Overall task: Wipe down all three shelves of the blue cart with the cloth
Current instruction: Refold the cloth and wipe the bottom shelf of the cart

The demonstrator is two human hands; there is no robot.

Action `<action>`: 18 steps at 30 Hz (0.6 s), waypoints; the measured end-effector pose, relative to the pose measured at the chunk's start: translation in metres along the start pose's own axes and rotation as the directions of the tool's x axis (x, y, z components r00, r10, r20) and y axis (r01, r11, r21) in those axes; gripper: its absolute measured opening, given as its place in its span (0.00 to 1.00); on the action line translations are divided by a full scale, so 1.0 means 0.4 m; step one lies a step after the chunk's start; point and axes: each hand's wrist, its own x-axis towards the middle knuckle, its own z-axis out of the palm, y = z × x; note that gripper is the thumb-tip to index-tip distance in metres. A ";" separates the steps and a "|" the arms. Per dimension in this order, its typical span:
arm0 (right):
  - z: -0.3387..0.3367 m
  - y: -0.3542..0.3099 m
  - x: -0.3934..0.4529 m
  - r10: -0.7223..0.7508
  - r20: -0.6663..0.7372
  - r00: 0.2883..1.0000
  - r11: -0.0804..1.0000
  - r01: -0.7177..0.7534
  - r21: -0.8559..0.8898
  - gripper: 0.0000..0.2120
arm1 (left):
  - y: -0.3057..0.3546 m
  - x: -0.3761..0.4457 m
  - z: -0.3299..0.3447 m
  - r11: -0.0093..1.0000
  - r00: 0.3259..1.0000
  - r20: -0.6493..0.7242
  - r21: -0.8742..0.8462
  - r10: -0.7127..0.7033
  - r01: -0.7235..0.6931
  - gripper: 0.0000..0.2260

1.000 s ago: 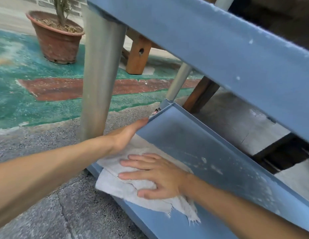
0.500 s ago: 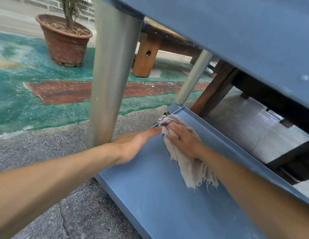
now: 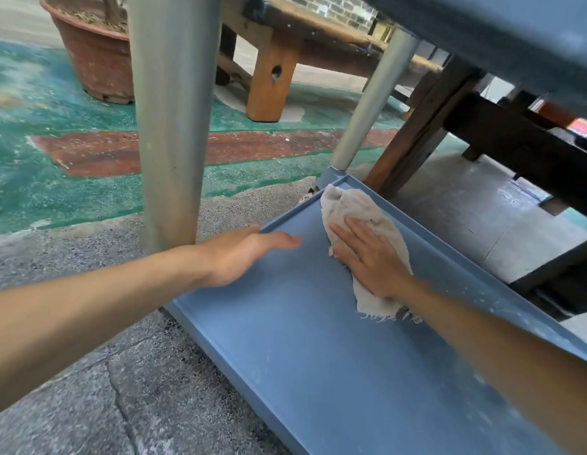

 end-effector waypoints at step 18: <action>-0.002 0.350 -0.187 0.557 -0.017 0.830 0.811 -0.540 0.225 0.34 | -0.031 0.022 0.036 0.723 0.980 0.099 0.664 0.173 -0.194 0.51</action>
